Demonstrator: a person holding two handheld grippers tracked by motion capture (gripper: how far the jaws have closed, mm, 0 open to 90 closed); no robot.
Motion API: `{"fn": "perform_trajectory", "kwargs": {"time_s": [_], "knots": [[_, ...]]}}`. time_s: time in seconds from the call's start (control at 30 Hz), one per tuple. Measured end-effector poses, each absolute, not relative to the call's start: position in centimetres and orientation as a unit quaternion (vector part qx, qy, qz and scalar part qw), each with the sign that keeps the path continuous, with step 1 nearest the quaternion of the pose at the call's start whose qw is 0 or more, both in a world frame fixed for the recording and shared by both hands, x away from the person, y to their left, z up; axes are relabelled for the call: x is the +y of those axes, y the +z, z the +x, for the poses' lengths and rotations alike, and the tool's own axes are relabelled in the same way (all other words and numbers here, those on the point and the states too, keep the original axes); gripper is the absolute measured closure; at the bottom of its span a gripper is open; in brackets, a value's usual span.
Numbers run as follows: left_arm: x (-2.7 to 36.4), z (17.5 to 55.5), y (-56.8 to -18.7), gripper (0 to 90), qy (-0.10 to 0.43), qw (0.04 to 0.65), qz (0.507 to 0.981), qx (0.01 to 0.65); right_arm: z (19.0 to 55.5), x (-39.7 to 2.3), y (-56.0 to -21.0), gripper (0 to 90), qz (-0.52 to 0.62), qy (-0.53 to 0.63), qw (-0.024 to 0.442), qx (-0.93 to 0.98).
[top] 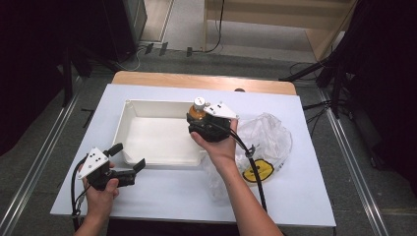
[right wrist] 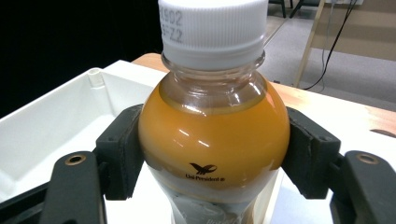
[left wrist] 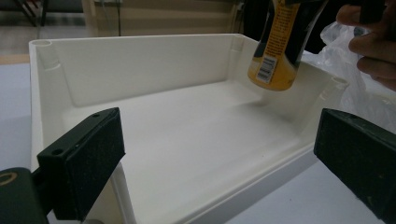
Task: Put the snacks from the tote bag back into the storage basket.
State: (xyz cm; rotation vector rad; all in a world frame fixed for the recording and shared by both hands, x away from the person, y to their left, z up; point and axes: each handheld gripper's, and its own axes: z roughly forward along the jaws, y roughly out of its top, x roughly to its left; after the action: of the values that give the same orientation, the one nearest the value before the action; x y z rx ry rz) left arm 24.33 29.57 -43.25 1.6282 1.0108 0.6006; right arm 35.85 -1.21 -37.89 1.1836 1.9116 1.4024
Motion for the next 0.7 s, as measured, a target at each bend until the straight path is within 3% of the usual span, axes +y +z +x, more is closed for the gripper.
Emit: {"fn": "perform_trajectory", "kwargs": {"time_s": [0.7], "knots": [[29.7,24.4,-43.3,2.0,0.255,0.536,0.683,0.424,36.0,-1.1,-40.7,31.0,0.437,0.498,0.236,0.711]]}}
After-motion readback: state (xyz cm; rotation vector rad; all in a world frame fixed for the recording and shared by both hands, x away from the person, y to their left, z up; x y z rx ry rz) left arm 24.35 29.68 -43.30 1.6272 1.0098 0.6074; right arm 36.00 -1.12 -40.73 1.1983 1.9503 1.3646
